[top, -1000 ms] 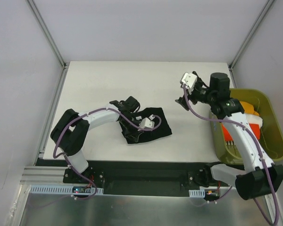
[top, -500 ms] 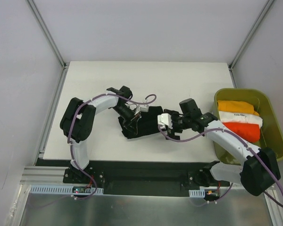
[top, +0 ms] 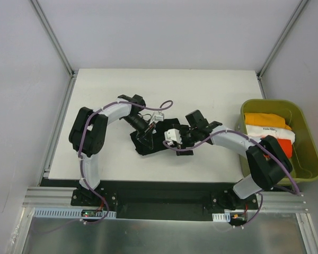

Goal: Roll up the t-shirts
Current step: Roll the T-shirt to the center of the board.

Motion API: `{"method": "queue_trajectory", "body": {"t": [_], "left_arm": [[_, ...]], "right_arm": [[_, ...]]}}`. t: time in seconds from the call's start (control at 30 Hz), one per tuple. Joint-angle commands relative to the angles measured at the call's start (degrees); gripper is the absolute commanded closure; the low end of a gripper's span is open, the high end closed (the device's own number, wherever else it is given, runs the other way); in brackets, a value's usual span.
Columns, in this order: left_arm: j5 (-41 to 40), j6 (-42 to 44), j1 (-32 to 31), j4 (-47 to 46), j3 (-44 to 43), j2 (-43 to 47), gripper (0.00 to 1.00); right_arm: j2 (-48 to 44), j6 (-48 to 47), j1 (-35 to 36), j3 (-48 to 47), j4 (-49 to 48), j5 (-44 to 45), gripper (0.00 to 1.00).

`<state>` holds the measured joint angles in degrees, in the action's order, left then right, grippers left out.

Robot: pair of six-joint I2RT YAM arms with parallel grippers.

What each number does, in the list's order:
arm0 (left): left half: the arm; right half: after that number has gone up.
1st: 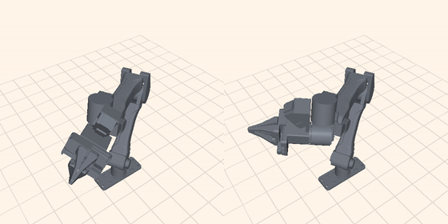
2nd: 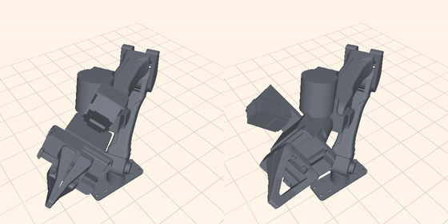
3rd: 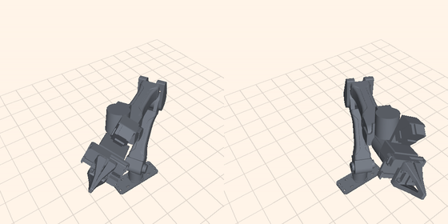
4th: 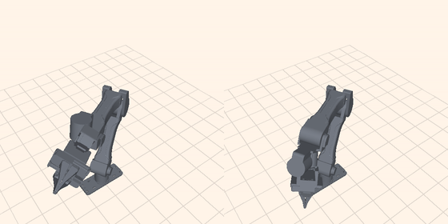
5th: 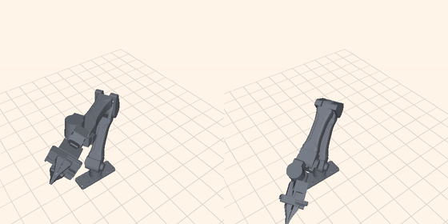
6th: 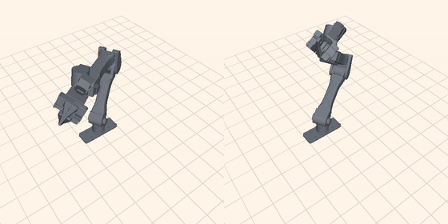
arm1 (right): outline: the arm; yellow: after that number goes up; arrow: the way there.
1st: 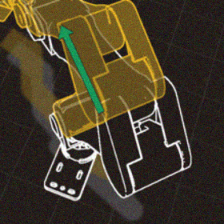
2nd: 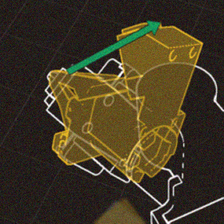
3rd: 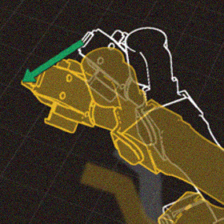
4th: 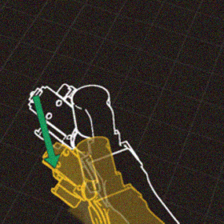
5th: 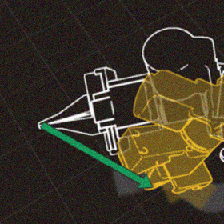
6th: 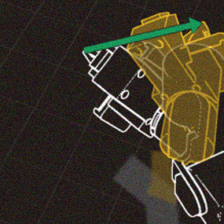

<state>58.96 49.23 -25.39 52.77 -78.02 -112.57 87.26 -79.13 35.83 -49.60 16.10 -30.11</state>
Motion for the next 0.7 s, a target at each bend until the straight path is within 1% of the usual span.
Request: {"method": "queue_trajectory", "body": {"t": [0.0, 0.07, 0.17, 0.4, 0.53, 0.67], "left_arm": [[5.64, 2.89, 1.3, 3.83, -1.96, -0.45, 1.0], [5.99, 2.89, 1.48, 4.18, -1.87, -0.8, 1.0], [5.82, 3.5, 1.48, 5.41, -1.87, -1.07, 1.0], [5.99, 5.35, 1.74, 7.26, -1.87, -1.42, 1.0], [7.48, 5.52, 2.36, 7.43, -1.79, -1.16, 1.0], [8.54, 5.87, 2.62, 7.87, -1.7, -1.33, 1.0]], "right_arm": [[2.38, -1.55, 1.25, -2.17, -4.84, 2.5, 0.04], [2.21, -0.68, 1.52, -1.29, -8.87, 4.17, 0.07], [0.63, 0.38, 1.78, -0.32, -12.75, 4.8, 0.07], [-1.31, -3.56, 1.69, -1.11, -10.65, 3.3, 0.07], [0.89, -5.5, 1.78, -2.16, -7.05, 1.81, 0.07], [3.87, -7.26, 2.04, -2.34, -6.95, 1.63, 0.07]]}}
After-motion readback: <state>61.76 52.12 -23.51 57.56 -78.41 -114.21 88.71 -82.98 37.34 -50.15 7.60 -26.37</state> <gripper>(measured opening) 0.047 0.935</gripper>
